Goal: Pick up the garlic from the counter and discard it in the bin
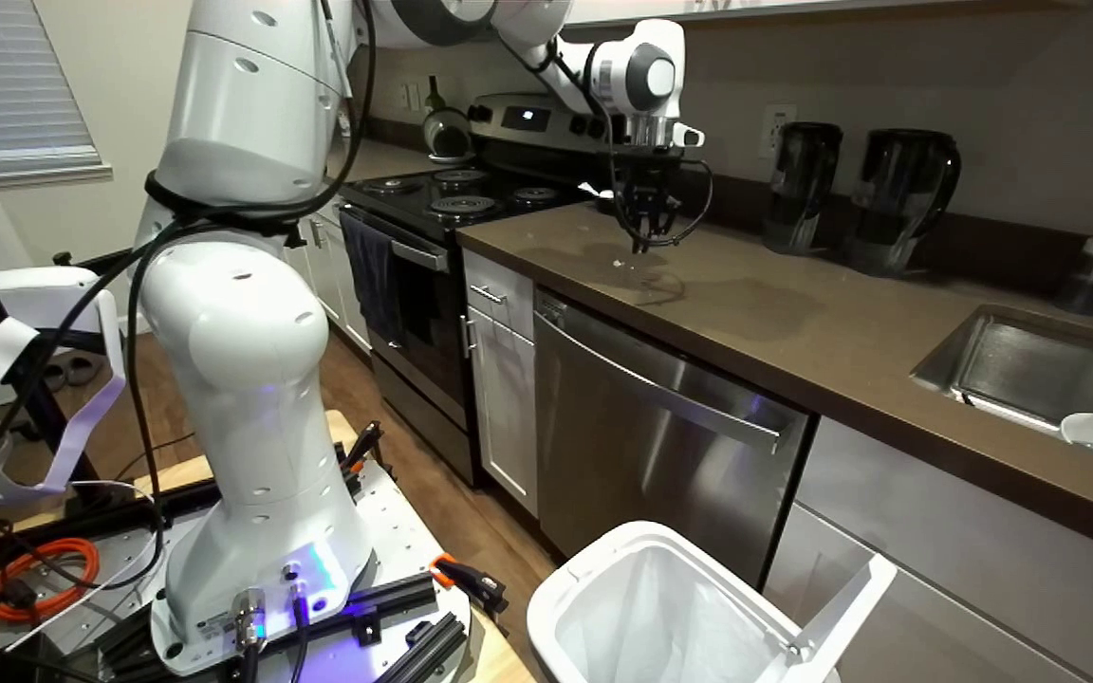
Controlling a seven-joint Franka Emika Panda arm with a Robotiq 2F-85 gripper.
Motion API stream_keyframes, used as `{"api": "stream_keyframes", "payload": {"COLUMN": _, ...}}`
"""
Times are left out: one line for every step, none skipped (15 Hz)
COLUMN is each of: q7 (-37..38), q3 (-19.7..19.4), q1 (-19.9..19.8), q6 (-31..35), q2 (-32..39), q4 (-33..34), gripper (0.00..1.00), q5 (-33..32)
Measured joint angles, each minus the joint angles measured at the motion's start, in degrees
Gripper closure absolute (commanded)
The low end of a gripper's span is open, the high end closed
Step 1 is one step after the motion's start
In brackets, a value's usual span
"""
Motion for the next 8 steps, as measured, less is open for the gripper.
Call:
{"api": "stream_keyframes", "payload": {"q7": 0.93, "q3": -0.29, "q1": -0.70, "q6": 0.41, "q2": -1.73, "q4": -2.70, "gripper": 0.92, "q5": 0.08}}
{"api": "stream_keyframes", "payload": {"q7": 1.87, "q3": -0.60, "q1": -1.28, "q6": 1.02, "q2": -3.46, "q4": -5.41, "gripper": 0.92, "q5": 0.13}}
{"api": "stream_keyframes", "payload": {"q7": 2.96, "q3": -0.87, "q1": -1.83, "q6": 1.91, "q2": -5.34, "q4": -8.36, "gripper": 0.92, "q5": 0.19}}
{"api": "stream_keyframes", "payload": {"q7": 4.03, "q3": -1.18, "q1": -2.28, "q6": 2.74, "q2": -7.17, "q4": -11.15, "gripper": 0.92, "q5": 0.25}}
{"api": "stream_keyframes", "payload": {"q7": 5.02, "q3": -1.57, "q1": -2.64, "q6": 3.62, "q2": -9.11, "q4": -14.04, "gripper": 0.92, "q5": 0.48}}
{"api": "stream_keyframes", "payload": {"q7": 5.89, "q3": -1.88, "q1": -3.09, "q6": 4.54, "q2": -11.08, "q4": -16.99, "gripper": 0.92, "q5": 0.86}}
{"api": "stream_keyframes", "payload": {"q7": 6.76, "q3": -2.27, "q1": -3.51, "q6": 5.39, "q2": -13.16, "q4": -20.00, "gripper": 0.92, "q5": 1.21}}
{"api": "stream_keyframes", "payload": {"q7": 7.58, "q3": -2.65, "q1": -3.94, "q6": 6.18, "q2": -15.21, "q4": -22.97, "gripper": 0.92, "q5": 1.64}}
